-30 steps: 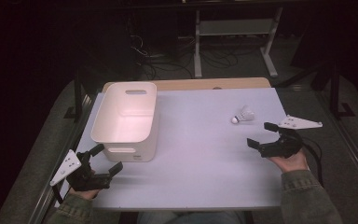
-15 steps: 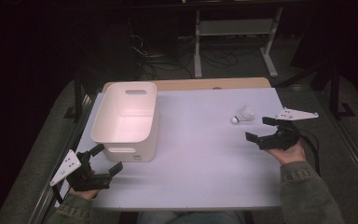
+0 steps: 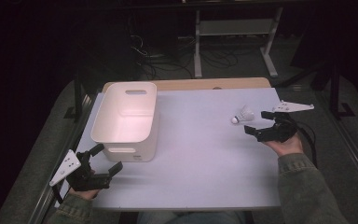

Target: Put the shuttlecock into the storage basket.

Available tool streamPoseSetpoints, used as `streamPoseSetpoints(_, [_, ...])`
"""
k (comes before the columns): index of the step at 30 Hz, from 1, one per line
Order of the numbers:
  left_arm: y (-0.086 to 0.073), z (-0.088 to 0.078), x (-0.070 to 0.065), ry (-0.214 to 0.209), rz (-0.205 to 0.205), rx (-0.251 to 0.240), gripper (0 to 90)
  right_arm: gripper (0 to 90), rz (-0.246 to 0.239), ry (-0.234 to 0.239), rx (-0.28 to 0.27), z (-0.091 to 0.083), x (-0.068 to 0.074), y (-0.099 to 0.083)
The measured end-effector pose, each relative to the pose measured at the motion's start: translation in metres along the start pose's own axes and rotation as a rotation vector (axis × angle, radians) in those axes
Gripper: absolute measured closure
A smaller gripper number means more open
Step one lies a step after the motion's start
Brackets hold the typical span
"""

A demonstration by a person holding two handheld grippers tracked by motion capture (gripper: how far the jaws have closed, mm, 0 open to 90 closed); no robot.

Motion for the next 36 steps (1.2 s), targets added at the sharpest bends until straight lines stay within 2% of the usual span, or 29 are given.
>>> streamPoseSetpoints(20, [0.0,-0.001,0.0,0.002,0.004,0.0,0.0,0.0,0.019,-0.048,0.027,0.017,-0.019,0.01])
streamPoseSetpoints(32, [0.001,-0.001,0.0,-0.001,0.005,-0.004,0.0,0.1,0.062,-0.077,0.047,0.034,-0.035,0.013])
streamPoseSetpoints(36, [0.0,-0.001,0.001,0.0,0.007,-0.002,0.0,3.0,0.079,-0.061,0.046,0.036,-0.041,0.014])
Point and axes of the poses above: each handheld gripper's, and its own axes: z roughly forward along the jaws, y roughly out of its top, x roughly to its left, the point moved 4 cm from there along z, roughly forward along the jaws, and after that the axes turned 14 degrees about z, right-handed, at the moved point
